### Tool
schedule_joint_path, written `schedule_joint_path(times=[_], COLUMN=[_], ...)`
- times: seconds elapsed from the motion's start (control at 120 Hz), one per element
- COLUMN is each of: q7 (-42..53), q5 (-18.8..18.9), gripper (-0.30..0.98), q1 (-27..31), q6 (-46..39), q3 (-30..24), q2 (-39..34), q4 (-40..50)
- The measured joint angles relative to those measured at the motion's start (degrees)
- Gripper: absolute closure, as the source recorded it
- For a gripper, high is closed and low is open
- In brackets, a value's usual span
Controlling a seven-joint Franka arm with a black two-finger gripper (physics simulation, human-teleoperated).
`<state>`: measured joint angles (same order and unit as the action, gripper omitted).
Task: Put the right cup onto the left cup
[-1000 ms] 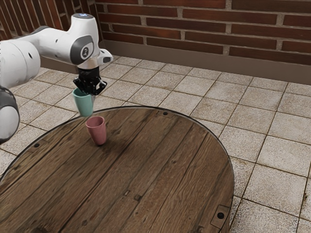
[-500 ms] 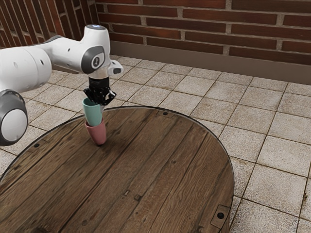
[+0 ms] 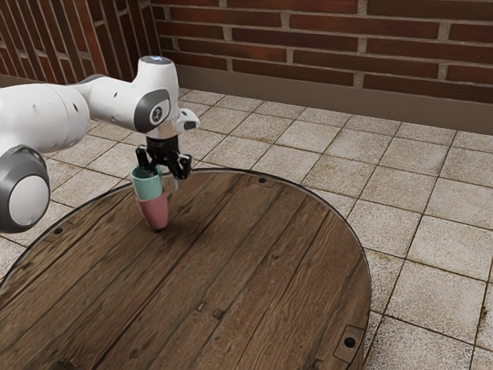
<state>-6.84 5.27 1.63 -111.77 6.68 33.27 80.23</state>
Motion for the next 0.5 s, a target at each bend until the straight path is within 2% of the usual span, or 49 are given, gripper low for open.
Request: schedule_joint_path(times=[0.117, 0.267, 0.35, 0.5], q7=[-0.1, -0.2, -0.2, 0.2], q5=[0.0, 0.5, 0.7, 0.8], gripper=[0.16, 0.08, 0.05, 0.03], q1=[-1.4, -2.9, -3.4, -5.9], q6=[-0.5, 0.9, 2.6, 10.4], q3=[0.1, 0.2, 0.1, -0.4], q2=[-2.4, -7.3, -13.5, -25.6], q4=[0.0, 1.0, 5.8, 11.3])
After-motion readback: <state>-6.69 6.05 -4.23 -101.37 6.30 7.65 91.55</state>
